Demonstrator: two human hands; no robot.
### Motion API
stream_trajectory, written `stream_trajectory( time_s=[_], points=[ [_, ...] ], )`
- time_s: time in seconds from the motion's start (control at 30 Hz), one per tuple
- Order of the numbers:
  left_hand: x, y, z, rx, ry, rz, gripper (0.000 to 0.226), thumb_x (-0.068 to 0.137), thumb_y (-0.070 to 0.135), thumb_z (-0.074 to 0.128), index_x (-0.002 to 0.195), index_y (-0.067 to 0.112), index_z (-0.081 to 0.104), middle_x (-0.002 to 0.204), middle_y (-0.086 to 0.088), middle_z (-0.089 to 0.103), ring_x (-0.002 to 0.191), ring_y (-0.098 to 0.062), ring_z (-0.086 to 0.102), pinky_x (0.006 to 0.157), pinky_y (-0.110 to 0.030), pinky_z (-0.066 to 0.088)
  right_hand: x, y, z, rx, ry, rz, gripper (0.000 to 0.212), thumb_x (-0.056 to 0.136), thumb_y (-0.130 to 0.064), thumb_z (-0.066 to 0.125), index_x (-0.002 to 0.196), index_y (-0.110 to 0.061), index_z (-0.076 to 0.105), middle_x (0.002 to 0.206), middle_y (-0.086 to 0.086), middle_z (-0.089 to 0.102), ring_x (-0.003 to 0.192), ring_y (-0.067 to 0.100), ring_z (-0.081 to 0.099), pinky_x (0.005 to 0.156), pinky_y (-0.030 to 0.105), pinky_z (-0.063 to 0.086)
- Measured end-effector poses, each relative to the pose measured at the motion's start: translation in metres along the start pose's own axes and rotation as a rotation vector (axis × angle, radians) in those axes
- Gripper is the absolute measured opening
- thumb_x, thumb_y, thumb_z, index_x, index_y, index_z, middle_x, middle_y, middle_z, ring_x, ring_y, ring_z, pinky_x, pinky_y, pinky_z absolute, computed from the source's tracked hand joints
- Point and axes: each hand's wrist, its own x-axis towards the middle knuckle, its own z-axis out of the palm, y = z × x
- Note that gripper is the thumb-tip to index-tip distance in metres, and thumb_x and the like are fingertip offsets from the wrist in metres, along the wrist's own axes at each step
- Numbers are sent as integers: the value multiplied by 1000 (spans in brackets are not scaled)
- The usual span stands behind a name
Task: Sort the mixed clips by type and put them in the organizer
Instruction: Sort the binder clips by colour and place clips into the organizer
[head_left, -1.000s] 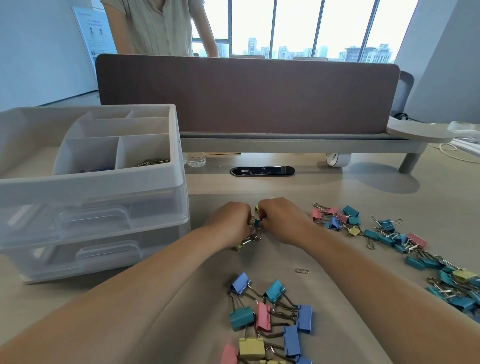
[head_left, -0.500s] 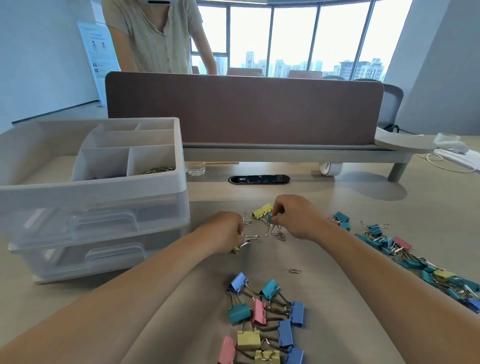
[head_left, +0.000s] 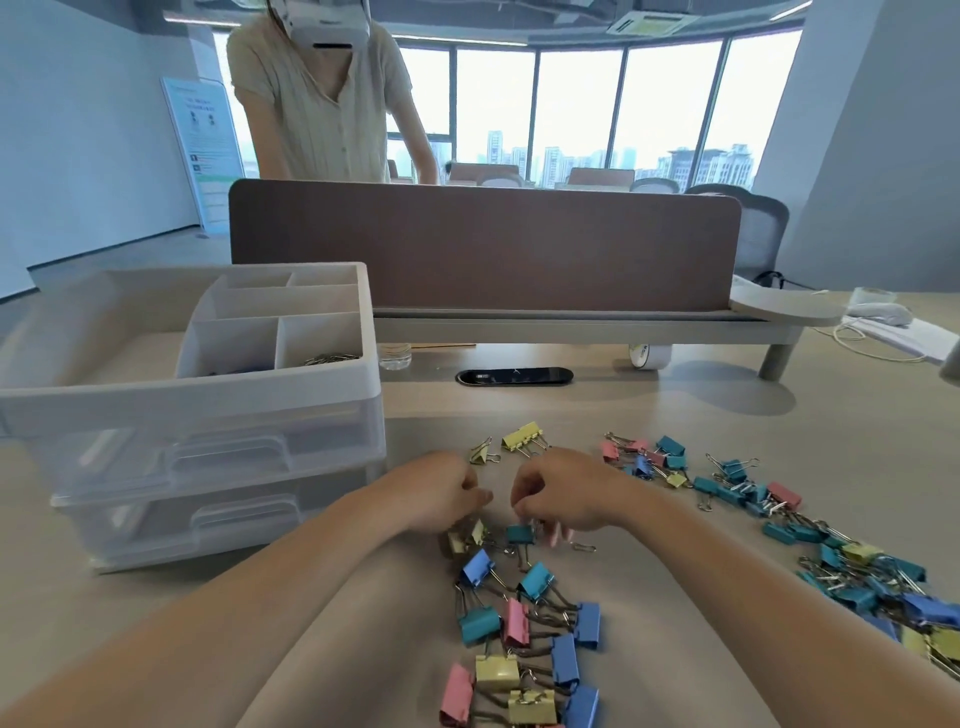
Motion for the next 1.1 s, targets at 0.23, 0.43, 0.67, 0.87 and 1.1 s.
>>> stream_trajectory(
  time_s=[0.23,0.43,0.67,0.87,1.1],
  points=[
    [31,1,-12,-12,145,-114,22,93,25,57,108,10,66,106,-8,66,98,-26,63,84,-36,52,22,7,-22,-101,233,23,15,95,-17,56,101,-21,69,102,-6,68,78,8,62,70,23,46],
    [69,-4,-5,17,89,-122,60,87,27,70,141,18,45,138,-10,48,118,-30,54,92,-35,47,64,34,-30,-123,360,145,22,92,-18,56,110,-24,68,116,-3,64,100,14,58,87,31,51],
    [83,-13,8,35,143,-73,37,87,17,68,122,20,60,125,-7,60,112,-28,57,87,-33,49,90,36,-31,-245,185,199,59,87,-58,61,138,-31,52,142,2,43,126,25,49,101,39,43],
    [82,-13,8,77,137,-102,15,93,22,59,103,11,58,103,-9,58,90,-27,58,70,-31,46,96,29,-21,-354,184,196,54,80,-62,64,124,-29,59,122,2,49,103,24,56,88,38,49],
    [84,-9,4,32,148,-90,21,95,29,59,108,14,56,107,-6,58,93,-24,53,71,-30,40,93,27,-29,-79,226,195,27,83,-39,64,100,-18,64,98,0,62,90,19,58,77,34,50]
  ],
)
